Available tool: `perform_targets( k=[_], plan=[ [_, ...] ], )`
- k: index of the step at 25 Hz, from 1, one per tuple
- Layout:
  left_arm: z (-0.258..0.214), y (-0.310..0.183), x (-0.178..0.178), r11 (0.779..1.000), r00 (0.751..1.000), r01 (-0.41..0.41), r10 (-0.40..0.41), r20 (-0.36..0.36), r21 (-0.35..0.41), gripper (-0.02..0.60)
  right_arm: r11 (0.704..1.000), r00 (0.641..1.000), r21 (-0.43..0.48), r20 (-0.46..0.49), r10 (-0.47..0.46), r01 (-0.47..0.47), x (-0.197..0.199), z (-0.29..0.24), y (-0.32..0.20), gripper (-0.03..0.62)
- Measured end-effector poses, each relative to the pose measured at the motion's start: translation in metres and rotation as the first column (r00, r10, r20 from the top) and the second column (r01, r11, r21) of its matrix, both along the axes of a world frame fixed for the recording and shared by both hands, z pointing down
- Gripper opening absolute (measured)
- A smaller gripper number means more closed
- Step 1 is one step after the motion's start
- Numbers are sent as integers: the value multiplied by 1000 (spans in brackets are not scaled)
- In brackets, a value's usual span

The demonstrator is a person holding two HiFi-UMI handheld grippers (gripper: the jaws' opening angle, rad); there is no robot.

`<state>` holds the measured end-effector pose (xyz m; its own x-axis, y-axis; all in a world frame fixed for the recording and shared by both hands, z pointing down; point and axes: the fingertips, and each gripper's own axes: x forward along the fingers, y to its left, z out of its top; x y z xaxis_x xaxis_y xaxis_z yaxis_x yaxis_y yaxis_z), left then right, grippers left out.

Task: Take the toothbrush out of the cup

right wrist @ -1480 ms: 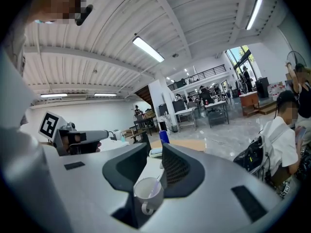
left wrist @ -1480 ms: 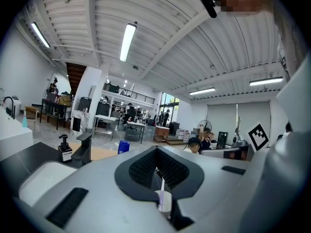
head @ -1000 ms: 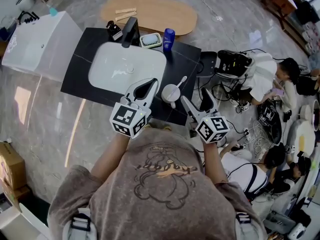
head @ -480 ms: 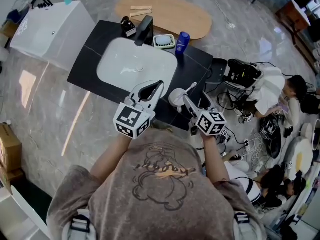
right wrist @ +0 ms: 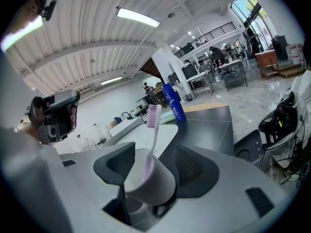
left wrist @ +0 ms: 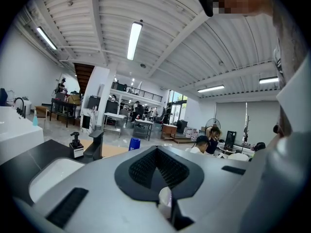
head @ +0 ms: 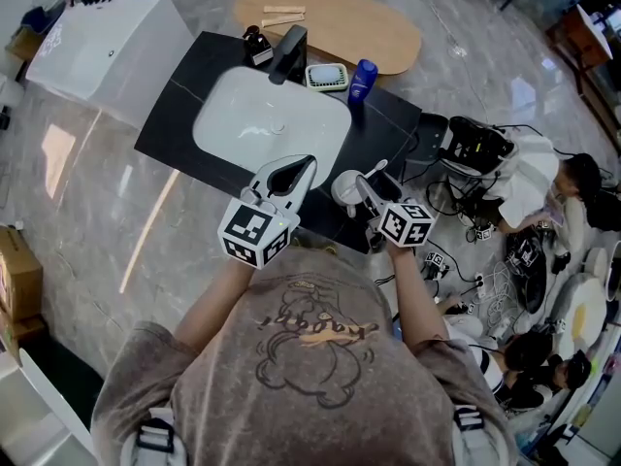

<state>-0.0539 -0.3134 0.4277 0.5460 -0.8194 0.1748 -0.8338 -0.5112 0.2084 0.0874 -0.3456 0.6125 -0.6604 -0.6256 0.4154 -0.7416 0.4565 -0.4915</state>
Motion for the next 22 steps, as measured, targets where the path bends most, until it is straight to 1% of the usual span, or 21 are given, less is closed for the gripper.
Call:
perform_targets(
  k=[2,7,12,18,20,22],
  plan=[
    [1,0,0,1000,1000,2,-2,4,-2,20,1000,1000,-7,-8,-11,11,0,3,0,225],
    [2,-1,4,1000,1000,2,-2,10,-6,20,1000,1000,-12,-12,-10,10,-1,3,-2,207],
    [3,0,4,1000,1000,9,-9,18,-7,20,1000,1000,-8,-8,-20,20,-4,3,-3,163],
    [4,0,-2,999,999,32,-32,20,-17,20,1000,1000,3,15,-25,25,-4,-4,-5,70],
    [4,0,-2,999,999,35,-35,19,-18,20,1000,999,2,17,-29,29,-5,-5,-5,57],
    [4,0,-2,999,999,36,-35,19,-19,20,1000,999,-2,20,-25,25,-5,-4,-4,57]
  ],
)
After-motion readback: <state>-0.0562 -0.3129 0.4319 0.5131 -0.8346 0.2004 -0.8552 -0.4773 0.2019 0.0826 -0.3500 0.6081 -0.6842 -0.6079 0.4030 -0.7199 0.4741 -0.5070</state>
